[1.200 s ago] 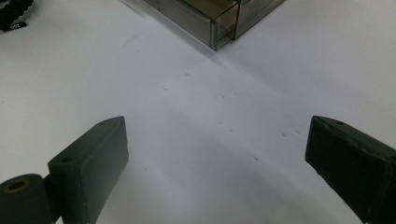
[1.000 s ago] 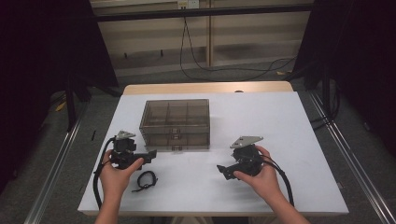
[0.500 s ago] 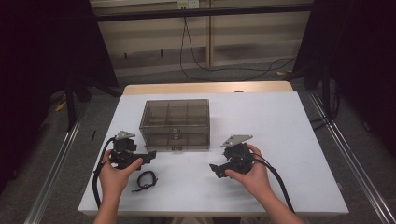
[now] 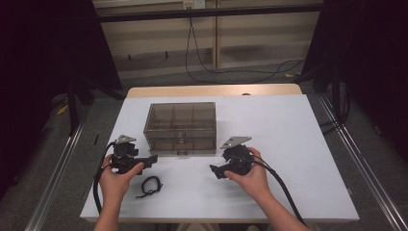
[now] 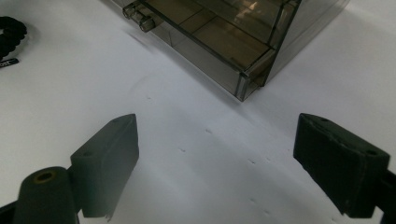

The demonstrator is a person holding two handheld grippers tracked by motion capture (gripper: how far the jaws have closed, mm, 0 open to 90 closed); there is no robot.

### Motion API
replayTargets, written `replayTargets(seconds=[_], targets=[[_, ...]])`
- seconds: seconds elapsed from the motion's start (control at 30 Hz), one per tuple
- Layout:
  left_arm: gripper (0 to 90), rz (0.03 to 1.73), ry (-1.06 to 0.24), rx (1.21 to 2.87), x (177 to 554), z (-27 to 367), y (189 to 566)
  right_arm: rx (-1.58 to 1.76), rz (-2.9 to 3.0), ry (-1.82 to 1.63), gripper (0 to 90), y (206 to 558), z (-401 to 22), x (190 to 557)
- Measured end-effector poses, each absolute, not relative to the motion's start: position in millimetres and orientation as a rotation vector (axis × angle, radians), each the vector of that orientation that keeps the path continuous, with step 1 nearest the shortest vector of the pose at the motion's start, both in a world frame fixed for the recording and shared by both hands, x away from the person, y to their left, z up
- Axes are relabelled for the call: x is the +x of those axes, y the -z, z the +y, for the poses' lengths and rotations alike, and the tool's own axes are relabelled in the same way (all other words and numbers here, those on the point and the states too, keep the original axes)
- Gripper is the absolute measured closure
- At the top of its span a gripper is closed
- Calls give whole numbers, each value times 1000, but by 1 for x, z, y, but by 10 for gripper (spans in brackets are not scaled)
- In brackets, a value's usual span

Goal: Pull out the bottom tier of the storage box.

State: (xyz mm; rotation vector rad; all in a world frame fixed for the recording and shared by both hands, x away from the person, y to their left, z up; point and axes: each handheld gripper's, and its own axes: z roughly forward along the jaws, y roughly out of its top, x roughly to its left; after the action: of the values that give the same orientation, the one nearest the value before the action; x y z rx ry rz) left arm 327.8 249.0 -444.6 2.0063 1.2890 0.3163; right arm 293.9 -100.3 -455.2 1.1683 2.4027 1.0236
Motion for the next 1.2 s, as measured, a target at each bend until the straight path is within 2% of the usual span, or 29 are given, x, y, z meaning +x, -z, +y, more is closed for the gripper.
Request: replayTargets(seconds=[0.2, 0.63, 0.8, 0.97, 1.2], targets=[[183, 1266, -319, 2046, 333, 247, 450, 1176, 2396, -1004, 172, 462, -96, 297], [287, 1218, -317, 2088, 345, 243, 461, 1224, 2361, -1030, 318, 465, -96, 312], [315, 1201, -323, 2108, 347, 244, 462, 1219, 2364, -1018, 399, 468, -93, 315], [328, 1193, -331, 2102, 347, 242, 464, 1223, 2344, -1039, 520, 468, -91, 319], [355, 1155, -329, 2108, 348, 238, 467, 1224, 2361, -1028, 610, 469, -88, 325]])
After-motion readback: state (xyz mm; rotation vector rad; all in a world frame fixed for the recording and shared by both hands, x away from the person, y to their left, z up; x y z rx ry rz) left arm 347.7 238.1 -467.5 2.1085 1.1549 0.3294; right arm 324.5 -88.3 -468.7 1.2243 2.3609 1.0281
